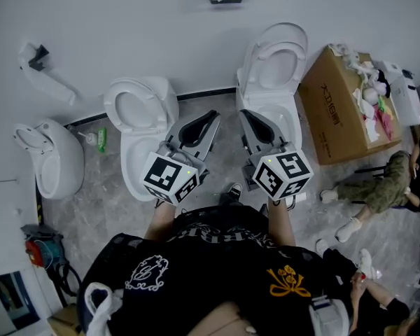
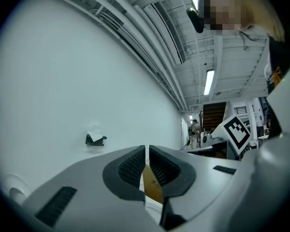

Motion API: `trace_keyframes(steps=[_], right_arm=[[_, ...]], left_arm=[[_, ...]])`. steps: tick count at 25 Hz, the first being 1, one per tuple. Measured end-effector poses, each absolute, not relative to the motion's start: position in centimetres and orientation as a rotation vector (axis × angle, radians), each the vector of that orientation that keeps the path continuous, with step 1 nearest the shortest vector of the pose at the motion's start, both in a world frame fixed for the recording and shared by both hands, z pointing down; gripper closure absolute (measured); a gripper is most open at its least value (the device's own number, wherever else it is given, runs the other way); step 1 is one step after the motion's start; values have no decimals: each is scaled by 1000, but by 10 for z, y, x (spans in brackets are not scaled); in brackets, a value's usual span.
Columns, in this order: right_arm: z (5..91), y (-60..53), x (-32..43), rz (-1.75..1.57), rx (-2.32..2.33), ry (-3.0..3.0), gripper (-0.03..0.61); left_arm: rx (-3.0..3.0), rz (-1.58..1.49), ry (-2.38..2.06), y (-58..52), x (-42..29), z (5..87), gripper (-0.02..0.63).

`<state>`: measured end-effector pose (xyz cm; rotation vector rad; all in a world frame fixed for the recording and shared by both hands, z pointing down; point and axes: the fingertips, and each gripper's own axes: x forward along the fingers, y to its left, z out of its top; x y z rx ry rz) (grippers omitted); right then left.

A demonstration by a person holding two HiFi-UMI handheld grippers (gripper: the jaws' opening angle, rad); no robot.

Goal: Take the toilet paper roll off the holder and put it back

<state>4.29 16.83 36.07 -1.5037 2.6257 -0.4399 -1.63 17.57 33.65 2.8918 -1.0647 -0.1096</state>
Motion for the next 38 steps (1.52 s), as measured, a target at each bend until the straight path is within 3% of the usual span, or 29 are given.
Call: trace_keyframes(steps=[15,38], right_arm=[[373,43,133,-504,-1457,2630,563],[394,-40,123,-586,-1369,2658,563]], left_arm=[[2852,-66,-1183,51,62,342,575],[2800,47,-1299,-29,47,359,574]])
